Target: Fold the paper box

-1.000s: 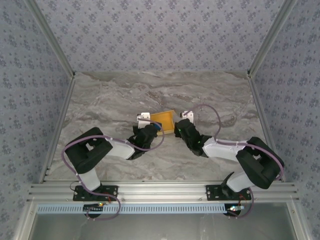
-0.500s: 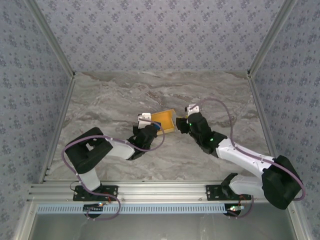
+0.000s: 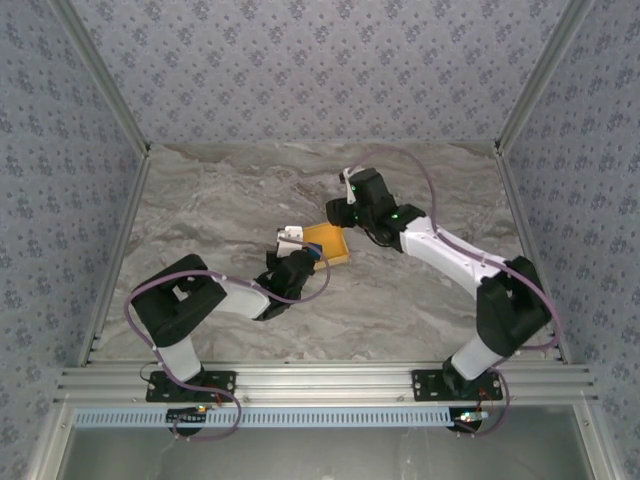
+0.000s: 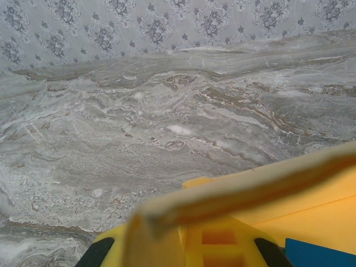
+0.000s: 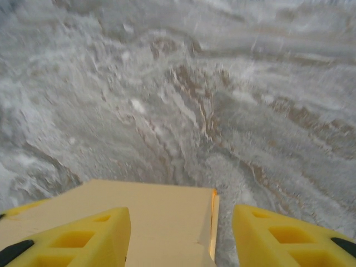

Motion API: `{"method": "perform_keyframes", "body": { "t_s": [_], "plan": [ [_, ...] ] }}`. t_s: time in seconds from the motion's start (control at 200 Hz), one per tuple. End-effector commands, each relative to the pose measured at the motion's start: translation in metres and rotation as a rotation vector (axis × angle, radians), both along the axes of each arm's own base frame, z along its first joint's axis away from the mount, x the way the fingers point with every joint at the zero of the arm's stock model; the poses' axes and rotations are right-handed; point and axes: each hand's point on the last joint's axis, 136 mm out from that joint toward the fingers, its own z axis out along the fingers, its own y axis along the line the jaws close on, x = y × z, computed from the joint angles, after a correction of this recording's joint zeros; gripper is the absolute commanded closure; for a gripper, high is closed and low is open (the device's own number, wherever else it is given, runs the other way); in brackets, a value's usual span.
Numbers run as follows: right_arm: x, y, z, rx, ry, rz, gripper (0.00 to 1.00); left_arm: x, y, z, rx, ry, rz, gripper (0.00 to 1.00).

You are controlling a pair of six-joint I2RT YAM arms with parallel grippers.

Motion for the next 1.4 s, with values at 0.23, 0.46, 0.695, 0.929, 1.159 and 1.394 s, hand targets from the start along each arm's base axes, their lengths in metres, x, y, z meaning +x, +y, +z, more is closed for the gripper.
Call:
{"method": "perform_keyframes", "body": {
  "t_s": [0.23, 0.46, 0.695, 0.929, 1.159, 1.394],
  "plan": [
    [-0.020, -0.006, -0.036, -0.072, 0.135, 0.019, 0.48, -0.011, -0.001, -0.012, 0.092, 0.046, -0.020, 0.93],
    [-0.032, -0.014, -0.059, -0.101, 0.179, 0.010, 0.48, -0.024, -0.004, -0.007, 0.092, 0.053, -0.044, 0.81],
    [-0.035, -0.014, -0.065, -0.106, 0.185, 0.009, 0.49, -0.039, 0.006, -0.007, 0.083, 0.077, -0.054, 0.68],
    [-0.034, -0.014, -0.067, -0.113, 0.181, 0.007, 0.49, -0.061, 0.002, -0.009, 0.072, 0.165, -0.167, 0.55],
    [-0.032, -0.014, -0.068, -0.121, 0.178, 0.004, 0.49, -0.089, 0.001, -0.005, 0.069, 0.291, -0.320, 0.45],
    [-0.031, -0.014, -0.069, -0.133, 0.173, 0.013, 0.49, -0.124, -0.002, 0.036, -0.059, 0.321, -0.525, 0.32]
  ]
}}
